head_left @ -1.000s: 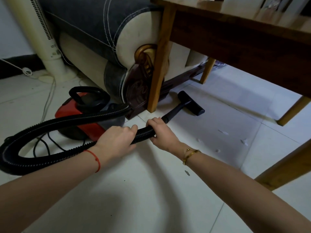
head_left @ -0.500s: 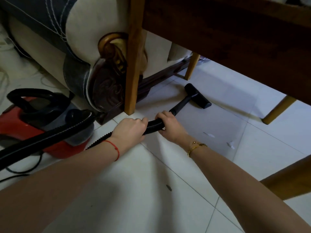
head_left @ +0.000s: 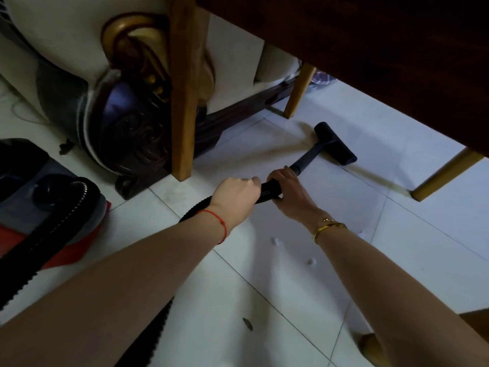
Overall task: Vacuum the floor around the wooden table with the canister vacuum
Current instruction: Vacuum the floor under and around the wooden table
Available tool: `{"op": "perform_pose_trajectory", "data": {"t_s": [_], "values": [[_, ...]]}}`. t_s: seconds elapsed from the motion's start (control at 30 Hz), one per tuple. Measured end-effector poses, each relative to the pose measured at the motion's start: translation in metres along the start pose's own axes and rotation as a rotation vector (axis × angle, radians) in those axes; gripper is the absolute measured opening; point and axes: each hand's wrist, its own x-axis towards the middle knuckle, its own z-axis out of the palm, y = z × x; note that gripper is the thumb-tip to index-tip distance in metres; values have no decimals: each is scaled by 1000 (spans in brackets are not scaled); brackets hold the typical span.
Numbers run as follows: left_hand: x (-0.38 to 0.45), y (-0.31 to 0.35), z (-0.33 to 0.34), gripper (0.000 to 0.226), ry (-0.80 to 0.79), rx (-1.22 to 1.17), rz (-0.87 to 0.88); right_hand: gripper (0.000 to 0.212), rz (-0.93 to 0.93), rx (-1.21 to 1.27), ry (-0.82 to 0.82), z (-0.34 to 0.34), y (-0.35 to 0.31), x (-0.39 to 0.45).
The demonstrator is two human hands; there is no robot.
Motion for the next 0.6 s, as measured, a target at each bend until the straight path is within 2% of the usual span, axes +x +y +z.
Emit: {"op": "perform_pose_trajectory", "data": {"t_s": [0.17, 0.4, 0.6], "values": [[8, 1, 5, 26, -8, 3, -15, 30, -8, 33, 23, 3, 7, 6], [-17, -23, 2, 27, 1, 47, -47, 24, -115, 52, 98, 16, -25, 9], [-58, -46, -10, 26, 11, 71, -87, 25, -132, 62, 29, 19, -69, 7]]}}
